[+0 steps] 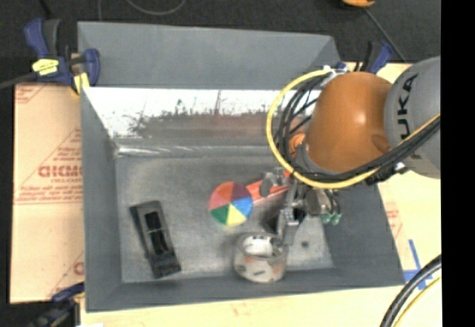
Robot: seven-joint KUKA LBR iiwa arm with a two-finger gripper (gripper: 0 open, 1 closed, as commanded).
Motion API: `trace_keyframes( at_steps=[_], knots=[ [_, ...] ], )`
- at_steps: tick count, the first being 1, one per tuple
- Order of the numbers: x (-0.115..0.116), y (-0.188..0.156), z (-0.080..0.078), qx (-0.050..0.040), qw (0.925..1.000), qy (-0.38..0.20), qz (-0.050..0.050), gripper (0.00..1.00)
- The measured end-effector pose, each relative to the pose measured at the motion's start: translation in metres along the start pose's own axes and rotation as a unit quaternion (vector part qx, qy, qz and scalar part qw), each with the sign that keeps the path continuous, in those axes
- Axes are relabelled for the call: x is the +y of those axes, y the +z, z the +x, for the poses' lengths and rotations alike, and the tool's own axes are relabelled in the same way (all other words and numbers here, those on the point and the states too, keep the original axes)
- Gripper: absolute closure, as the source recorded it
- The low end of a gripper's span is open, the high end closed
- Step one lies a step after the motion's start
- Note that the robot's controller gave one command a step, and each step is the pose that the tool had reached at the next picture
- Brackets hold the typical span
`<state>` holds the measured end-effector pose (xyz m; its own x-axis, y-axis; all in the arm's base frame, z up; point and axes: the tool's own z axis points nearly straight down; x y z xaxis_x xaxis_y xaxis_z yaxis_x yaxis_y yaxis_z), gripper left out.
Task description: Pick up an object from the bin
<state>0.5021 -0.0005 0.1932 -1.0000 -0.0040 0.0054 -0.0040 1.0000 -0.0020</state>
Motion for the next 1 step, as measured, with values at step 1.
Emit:
trace_keyframes(
  at_steps=[1],
  knots=[
    [0.0001,-0.0045,-0.0015,-0.0041,1.0000,0.000,0.000,0.00]
  ],
)
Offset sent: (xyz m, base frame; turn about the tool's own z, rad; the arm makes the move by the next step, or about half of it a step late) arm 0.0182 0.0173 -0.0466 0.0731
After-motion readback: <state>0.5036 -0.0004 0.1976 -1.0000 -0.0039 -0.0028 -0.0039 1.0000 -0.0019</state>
